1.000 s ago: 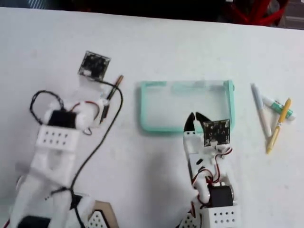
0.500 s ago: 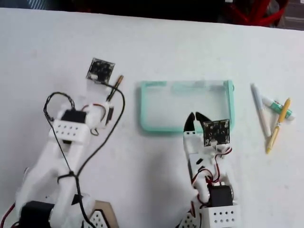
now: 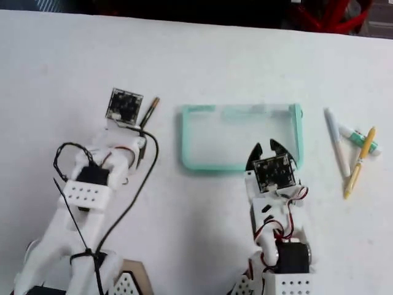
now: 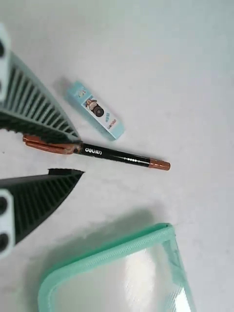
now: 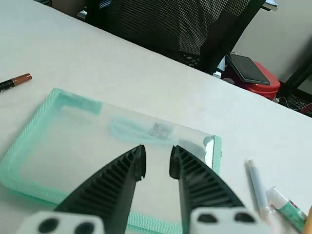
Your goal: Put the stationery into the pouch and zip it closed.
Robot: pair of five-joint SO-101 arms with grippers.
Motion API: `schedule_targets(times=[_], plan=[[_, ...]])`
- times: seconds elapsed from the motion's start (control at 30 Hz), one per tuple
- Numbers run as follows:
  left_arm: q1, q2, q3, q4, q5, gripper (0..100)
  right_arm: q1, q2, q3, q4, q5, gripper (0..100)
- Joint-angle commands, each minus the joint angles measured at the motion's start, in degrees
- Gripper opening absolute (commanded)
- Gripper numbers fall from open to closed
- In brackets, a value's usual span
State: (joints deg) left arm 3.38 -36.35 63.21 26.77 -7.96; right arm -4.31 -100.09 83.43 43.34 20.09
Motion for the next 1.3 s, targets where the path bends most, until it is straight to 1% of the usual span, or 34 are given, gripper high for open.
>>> schedule_targets(times=[0.0, 0.1, 0.17, 0.23, 0.3, 0.4, 0.47, 0.6, 0.67, 0.77, 0.87, 0.9, 1.07, 1.27], plan=[[4.8, -1.2, -0.5, 1.5, 0.1, 11, -1.9, 8.0, -13.4, 3.1, 0.6, 9.4], [6.5, 2.8, -3.3, 4.5, -1.0, 11, -0.7, 22.4, -23.5, 3.5, 0.6, 9.4], [6.3, 7.3, -6.4, 6.4, -1.4, 11, 0.7, 33.8, -29.8, 3.8, 0.5, 9.4], [4.4, 11.7, -9.9, 7.6, -1.0, 11, 2.7, 45.0, -37.4, 6.3, 0.5, 9.2], [2.2, 15.8, -12.8, 7.7, 2.4, 11, 5.7, 54.7, -44.7, 9.3, 0.4, 9.2], [-0.5, 20.1, -15.7, 7.7, 5.7, 18, 11.0, 68.6, -55.8, 11.1, -1.8, 9.1], [-0.7, 21.6, -16.4, 7.7, 6.3, 20, 14.5, 77.3, -62.2, 11.1, -5.7, 9.1], [-0.4, 21.8, -16.6, 7.6, 6.2, 20, 18.5, 94.7, -73.8, 11.0, -11.6, 9.1], [-0.4, 21.9, -16.6, 7.6, 6.2, 20, 19.8, 103.3, -79.0, 11.0, -12.7, 9.1], [-0.5, 22.2, -16.2, 5.5, 6.2, 20, 21.8, 115.0, -86.9, 11.3, -11.6, 8.5], [-0.8, 22.2, -16.2, 5.3, 6.2, 20, 24.1, 124.4, -92.7, 11.6, -9.1, 1.9], [-0.8, 22.2, -16.2, 5.3, 6.2, 20, 24.7, 126.7, -94.1, 11.6, -7.7, 1.2], [-0.4, 22.2, -16.2, 4.7, 6.2, 20, 24.4, 134.5, -96.4, 12.4, -1.3, 1.7], [-0.6, 22.3, -16.1, 4.4, 6.2, 20, 23.7, 137.1, -97.5, 12.7, 0.2, 1.7]])
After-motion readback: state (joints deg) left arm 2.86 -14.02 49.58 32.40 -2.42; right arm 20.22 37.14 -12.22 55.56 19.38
